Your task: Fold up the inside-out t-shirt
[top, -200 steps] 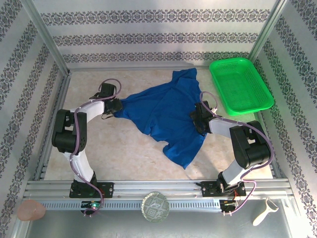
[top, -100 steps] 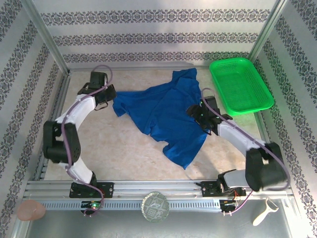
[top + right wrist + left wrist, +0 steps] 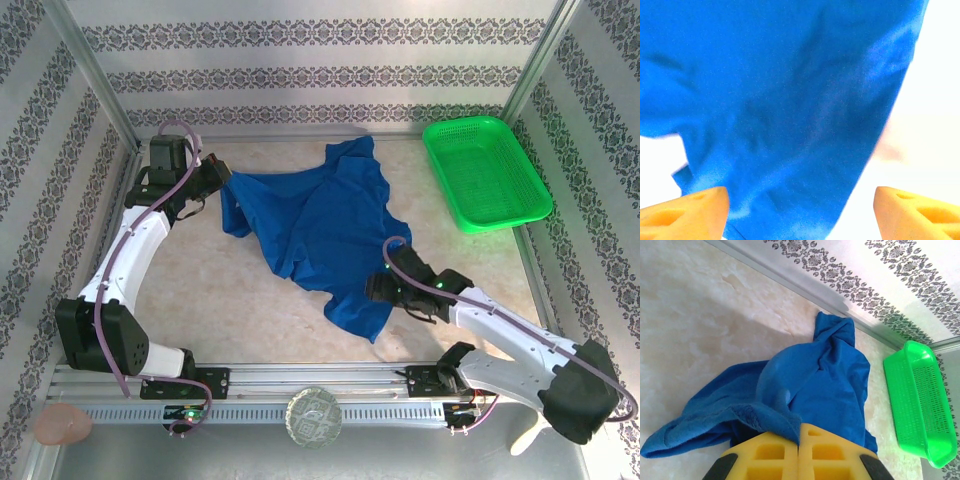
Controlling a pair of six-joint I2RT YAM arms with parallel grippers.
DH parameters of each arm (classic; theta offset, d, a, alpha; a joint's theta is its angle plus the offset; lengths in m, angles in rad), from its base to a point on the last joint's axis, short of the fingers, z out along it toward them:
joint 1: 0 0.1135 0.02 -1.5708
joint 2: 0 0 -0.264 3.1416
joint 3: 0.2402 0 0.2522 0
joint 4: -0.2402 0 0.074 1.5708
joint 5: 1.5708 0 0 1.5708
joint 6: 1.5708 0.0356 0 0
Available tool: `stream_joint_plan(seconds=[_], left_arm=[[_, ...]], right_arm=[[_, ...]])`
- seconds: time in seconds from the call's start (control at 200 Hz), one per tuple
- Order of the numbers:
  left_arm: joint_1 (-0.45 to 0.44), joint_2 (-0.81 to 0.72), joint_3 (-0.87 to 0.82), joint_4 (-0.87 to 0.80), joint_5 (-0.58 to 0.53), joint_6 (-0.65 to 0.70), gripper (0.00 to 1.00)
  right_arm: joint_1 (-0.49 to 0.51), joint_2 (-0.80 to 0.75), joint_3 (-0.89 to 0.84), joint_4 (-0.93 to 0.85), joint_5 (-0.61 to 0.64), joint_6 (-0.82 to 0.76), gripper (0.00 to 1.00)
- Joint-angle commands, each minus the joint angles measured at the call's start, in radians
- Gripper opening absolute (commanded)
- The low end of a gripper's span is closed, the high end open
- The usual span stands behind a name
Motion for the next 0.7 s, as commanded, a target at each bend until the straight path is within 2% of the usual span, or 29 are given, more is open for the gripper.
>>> stream_joint_plan(seconds=[0.0,0.225,0.435,0.495,0.515,0.62,0.694], left_arm=[[0.016,0.010,0.034,-0.021,0.030,-0.019,0.00],[0.019,0.022,0.038,-0.013,0.038,-0.034,0.00],[0.020,0.040,0.044,-0.005,0.046,-0.047,0.00],[0.018,0.043,0.046,-0.005,0.048,-0.048,0.00],[0.019,0.043,0.047,-0.005,0.048,-0.048,0.00],[0.021,0.044,0.053,-0.005,0.050,-0.047,0.00],[0.035,0.057,0.075,-0.003,0.064,-0.052,0.00]], right_arm=[[0.090,0.003,-0.039,-0.088,0.088,0.068,0.77],[0.242,0.101,-0.090,0.024,0.057,0.182,0.77],[0.275,0.204,-0.128,0.220,-0.020,0.257,0.74],[0.275,0.222,-0.136,0.274,-0.035,0.265,0.64],[0.275,0.225,-0.135,0.286,-0.037,0.269,0.57],[0.243,0.204,-0.115,0.324,-0.041,0.252,0.00],[0.142,0.136,-0.049,0.315,-0.064,0.185,0.00]])
